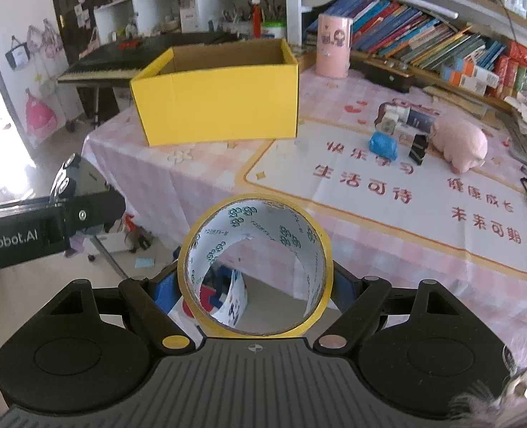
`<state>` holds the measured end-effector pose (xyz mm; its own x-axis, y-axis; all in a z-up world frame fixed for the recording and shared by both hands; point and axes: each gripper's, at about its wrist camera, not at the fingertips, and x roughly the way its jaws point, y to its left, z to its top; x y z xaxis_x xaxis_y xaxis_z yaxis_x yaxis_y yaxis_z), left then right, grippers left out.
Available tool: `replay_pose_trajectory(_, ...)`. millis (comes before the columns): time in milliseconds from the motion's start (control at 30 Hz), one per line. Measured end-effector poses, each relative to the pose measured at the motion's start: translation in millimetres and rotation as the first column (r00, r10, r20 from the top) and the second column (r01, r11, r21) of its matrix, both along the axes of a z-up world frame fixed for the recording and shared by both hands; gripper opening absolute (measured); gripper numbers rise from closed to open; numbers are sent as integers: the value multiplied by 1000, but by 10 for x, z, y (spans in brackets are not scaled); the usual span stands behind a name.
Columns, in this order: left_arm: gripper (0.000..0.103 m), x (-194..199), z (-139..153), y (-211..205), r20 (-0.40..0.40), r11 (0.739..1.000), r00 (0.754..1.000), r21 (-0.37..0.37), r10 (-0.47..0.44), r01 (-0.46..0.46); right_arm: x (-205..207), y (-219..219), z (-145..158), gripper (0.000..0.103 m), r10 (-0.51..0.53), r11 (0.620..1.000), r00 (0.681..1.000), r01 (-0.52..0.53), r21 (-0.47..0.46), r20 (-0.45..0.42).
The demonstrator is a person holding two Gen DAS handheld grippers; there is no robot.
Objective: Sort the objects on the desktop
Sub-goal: 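Carry the toy car in the left tool and tape roll in the right tool toward the yellow box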
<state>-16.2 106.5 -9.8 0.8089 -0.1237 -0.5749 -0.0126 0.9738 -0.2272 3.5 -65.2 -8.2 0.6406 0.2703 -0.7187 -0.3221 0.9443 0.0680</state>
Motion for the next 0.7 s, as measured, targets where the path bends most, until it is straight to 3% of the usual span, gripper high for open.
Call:
replay_pose_trajectory(367,55,285,-31,-12,-22,999,999,21,31,-30,340,15,-97,80,58,998,997,-58,8,-51)
replay_pose_trajectory(700,55,714,384,80,119,996,989,24,83,-86,885,3,322,80,101,992,989,-108,59,104)
